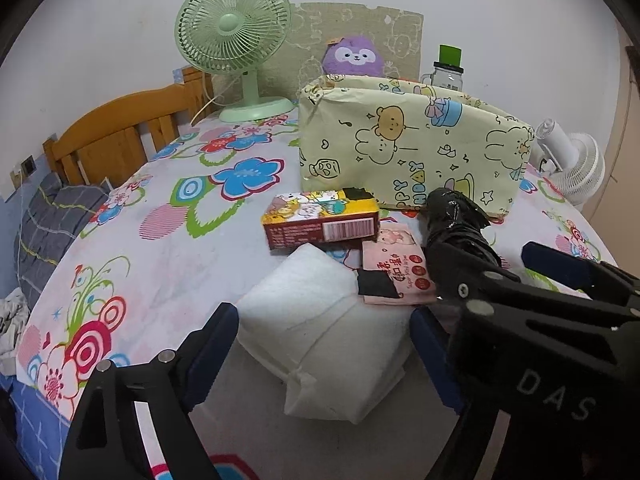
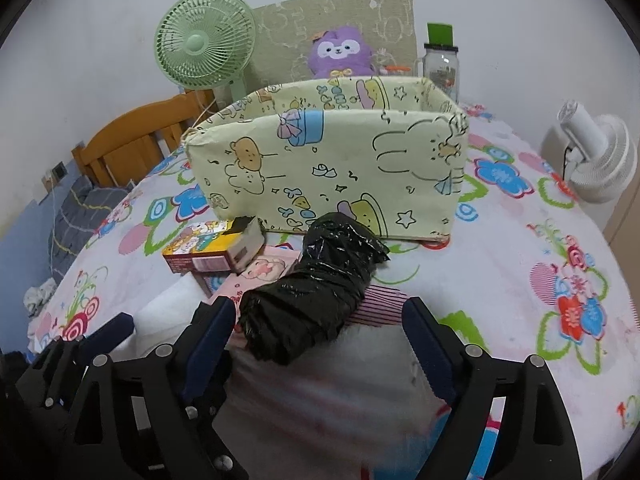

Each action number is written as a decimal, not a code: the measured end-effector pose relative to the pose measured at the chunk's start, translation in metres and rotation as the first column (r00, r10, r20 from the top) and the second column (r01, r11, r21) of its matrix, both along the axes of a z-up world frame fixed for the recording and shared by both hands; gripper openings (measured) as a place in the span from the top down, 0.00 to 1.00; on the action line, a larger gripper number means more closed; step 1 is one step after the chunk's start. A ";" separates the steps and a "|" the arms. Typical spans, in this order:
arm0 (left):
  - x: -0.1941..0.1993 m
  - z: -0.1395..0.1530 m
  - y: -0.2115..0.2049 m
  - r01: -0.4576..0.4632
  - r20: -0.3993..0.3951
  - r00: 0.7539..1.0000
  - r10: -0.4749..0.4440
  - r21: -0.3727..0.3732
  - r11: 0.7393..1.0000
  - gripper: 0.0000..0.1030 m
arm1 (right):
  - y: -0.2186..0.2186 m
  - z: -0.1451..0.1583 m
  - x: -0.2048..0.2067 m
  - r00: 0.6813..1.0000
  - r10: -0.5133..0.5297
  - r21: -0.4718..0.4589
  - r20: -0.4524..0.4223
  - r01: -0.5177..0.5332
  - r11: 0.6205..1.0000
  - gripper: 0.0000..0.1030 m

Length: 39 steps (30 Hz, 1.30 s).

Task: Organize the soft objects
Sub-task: 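Grasp the black wrapped bundle with the right tool while the left tool grasps the white cloth, then lift the black bundle with the right tool while the left tool carries the white cloth over the box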

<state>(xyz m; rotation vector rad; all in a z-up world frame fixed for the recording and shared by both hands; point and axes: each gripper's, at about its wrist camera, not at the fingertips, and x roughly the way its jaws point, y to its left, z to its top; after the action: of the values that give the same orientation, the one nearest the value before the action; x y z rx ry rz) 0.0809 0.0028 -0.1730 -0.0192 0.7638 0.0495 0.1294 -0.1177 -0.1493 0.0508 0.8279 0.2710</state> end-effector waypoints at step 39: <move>-0.028 0.063 -0.007 -0.009 0.122 0.992 0.011 -0.023 1.000 0.64 | -0.016 0.060 -0.033 0.992 -0.015 0.021 0.122 0.012 1.000 0.55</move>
<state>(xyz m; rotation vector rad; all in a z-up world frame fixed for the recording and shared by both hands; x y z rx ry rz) 0.0524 -0.0044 -0.1098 -0.0470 0.6418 0.0489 0.0962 -0.1334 -0.0896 0.0581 0.7031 0.2673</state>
